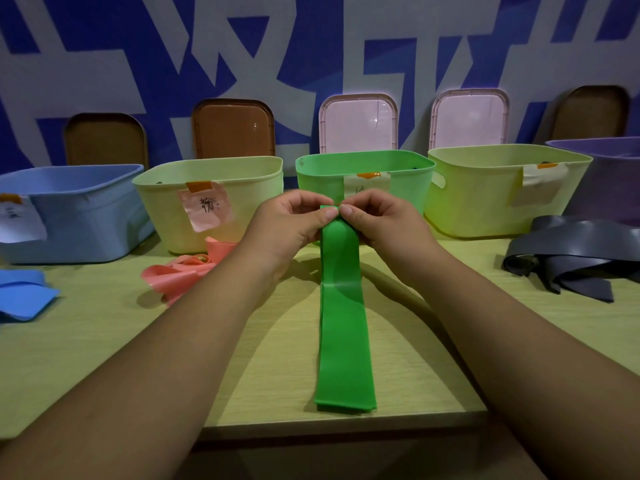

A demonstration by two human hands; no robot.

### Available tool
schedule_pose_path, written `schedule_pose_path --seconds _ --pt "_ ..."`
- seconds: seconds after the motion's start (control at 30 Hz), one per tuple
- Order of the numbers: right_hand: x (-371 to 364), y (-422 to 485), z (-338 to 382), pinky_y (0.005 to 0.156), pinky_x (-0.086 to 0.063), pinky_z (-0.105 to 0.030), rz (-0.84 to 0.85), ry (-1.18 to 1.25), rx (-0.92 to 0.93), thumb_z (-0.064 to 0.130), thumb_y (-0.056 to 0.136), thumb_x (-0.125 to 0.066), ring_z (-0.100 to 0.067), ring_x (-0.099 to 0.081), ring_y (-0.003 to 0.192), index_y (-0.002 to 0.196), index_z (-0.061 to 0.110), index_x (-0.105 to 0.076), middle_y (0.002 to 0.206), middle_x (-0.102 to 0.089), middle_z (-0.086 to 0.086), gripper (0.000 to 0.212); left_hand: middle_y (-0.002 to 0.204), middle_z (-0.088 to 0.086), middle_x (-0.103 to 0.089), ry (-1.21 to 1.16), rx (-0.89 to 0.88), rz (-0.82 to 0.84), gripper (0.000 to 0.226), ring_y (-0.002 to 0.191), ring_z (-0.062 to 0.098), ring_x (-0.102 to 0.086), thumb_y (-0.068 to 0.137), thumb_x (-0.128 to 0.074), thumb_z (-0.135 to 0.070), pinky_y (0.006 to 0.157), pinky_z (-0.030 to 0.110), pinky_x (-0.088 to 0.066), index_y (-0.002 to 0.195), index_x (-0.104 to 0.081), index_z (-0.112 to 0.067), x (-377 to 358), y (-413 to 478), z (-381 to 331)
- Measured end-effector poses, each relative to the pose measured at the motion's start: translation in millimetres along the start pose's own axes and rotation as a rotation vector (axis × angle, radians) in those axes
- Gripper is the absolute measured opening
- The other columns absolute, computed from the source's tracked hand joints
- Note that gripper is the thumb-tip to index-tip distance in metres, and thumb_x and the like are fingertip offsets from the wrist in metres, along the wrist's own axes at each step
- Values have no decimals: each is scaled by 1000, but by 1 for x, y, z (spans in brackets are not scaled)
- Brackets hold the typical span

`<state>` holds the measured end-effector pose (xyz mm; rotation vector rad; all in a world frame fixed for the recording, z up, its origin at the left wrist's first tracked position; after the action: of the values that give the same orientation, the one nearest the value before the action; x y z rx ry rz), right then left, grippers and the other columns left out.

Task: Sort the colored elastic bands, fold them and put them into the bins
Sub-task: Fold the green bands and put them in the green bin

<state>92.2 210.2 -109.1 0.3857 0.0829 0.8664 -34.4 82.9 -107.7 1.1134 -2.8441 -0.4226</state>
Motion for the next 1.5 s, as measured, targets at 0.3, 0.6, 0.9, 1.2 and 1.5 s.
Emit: schedule_pose_path --seconds 0.3,0.6,0.9,1.2,1.5 --pt "0 4 -6 101 -59 -61 20 109 -31 5 95 -78 -42 -75 108 103 13 -77 106 -79 -18 11 107 15 -79 -155 105 32 28 104 31 -79 87 -80 5 87 34 -63 113 -74 -4 -2 0 7" --pt "5 4 -7 98 -63 -48 -20 56 -29 4 94 -79 -31 -78 103 107 9 -77 105 -80 -13 14 111 15 -80 -67 110 48 21 105 29 -79 91 -81 -4 91 36 -63 111 -76 -8 -4 -4 8" --pt "9 3 -3 96 -64 -41 -69 -28 20 7 94 -80 -23 -78 101 108 13 -78 102 -81 -6 14 110 15 -80 1 60 50 18 104 31 -79 97 -77 -13 95 47 -63 116 -78 -12 -7 -7 5" --pt "2 -1 -4 92 -66 -45 10 -48 -23 22 101 -75 -22 -79 99 119 18 -77 104 -82 -4 18 108 18 -80 23 24 15 19 102 32 -80 98 -75 -6 91 45 -65 117 -75 -9 -1 -5 0" --pt "8 0 -1 94 -64 -51 -89 -64 25 18 97 -79 -35 -77 100 112 17 -79 102 -78 -17 15 105 10 -82 43 46 24 14 98 27 -81 100 -76 -20 88 44 -64 115 -77 -19 -9 -9 1"
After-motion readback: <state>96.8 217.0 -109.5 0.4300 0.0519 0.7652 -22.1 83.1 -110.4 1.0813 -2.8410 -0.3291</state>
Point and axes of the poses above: each hand's wrist, its own y-axis towards the middle knuckle, its own x-axis out of the back of the hand, z = x × y, the point moved 6 cm from there along y, towards the middle knuckle
